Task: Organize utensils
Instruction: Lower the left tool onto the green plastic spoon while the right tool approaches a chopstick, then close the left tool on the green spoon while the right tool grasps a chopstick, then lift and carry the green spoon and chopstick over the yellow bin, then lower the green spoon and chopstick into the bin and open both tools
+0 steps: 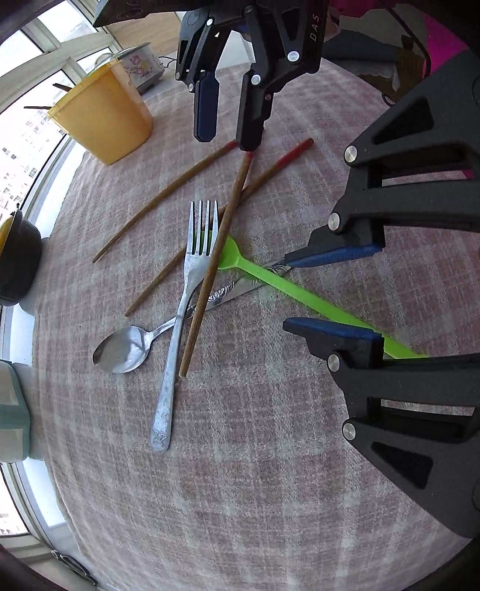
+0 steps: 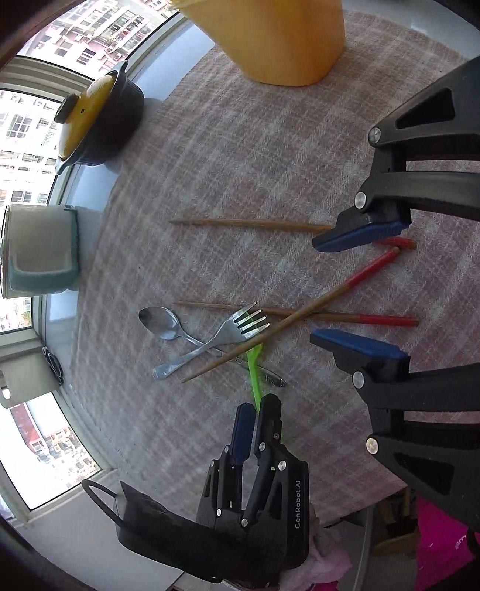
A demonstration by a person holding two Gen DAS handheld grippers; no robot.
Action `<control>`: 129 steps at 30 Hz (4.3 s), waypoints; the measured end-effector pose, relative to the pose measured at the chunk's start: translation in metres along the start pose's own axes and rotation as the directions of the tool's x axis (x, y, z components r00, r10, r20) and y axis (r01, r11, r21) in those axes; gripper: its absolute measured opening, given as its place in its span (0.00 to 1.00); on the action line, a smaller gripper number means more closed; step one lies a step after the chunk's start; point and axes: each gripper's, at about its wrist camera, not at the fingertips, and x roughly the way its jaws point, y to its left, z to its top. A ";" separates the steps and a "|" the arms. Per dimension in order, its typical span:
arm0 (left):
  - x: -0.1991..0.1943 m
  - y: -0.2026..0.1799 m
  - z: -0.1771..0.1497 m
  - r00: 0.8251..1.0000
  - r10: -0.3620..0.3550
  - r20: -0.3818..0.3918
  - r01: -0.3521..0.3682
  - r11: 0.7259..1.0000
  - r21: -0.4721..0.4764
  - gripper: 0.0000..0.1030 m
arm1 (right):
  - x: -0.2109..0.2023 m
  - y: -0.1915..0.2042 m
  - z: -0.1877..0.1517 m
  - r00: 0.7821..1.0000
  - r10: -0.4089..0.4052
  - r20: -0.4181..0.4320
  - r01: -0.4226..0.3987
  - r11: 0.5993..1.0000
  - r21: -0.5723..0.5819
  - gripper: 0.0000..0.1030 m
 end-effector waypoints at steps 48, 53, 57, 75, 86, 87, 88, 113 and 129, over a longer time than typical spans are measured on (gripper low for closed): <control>0.005 -0.024 -0.048 0.979 -0.198 0.045 0.203 0.943 -0.265 0.04 | 0.026 -0.012 -0.008 0.993 0.079 -0.084 -0.079 0.997 0.015 0.04; -0.001 -0.036 -0.052 0.972 -0.221 0.075 0.233 0.929 -0.287 0.04 | 0.019 -0.028 -0.018 0.994 0.083 -0.071 -0.080 0.995 0.052 0.04; -0.009 -0.048 -0.050 0.968 -0.230 0.102 0.250 0.926 -0.284 0.04 | 0.006 -0.039 -0.026 0.995 0.090 -0.044 -0.086 0.994 0.074 0.04; -0.058 -0.114 0.011 0.949 -0.084 0.305 0.144 0.973 -0.179 0.04 | -0.089 -0.086 -0.039 0.994 -0.037 0.104 0.026 0.994 0.104 0.04; -0.070 -0.168 0.068 0.911 -0.112 0.396 0.172 0.978 -0.120 0.04 | -0.149 -0.153 -0.041 0.974 -0.073 0.214 0.038 0.986 0.161 0.04; -0.071 -0.172 0.073 0.908 -0.115 0.404 0.175 0.978 -0.115 0.04 | -0.153 -0.160 -0.040 0.972 -0.076 0.224 0.038 0.985 0.168 0.04; -0.072 -0.177 0.078 0.903 -0.118 0.413 0.178 0.978 -0.109 0.04 | -0.157 -0.165 -0.039 0.969 -0.080 0.232 0.040 0.984 0.172 0.04; -0.045 -0.236 0.216 0.854 -0.093 0.512 0.162 0.983 -0.092 0.04 | -0.182 -0.260 0.030 0.930 -0.166 0.327 0.103 0.974 0.203 0.04; -0.016 -0.238 0.227 0.857 -0.056 0.512 0.136 0.983 -0.120 0.04 | -0.142 -0.281 0.044 0.940 -0.160 0.302 0.090 0.968 0.233 0.04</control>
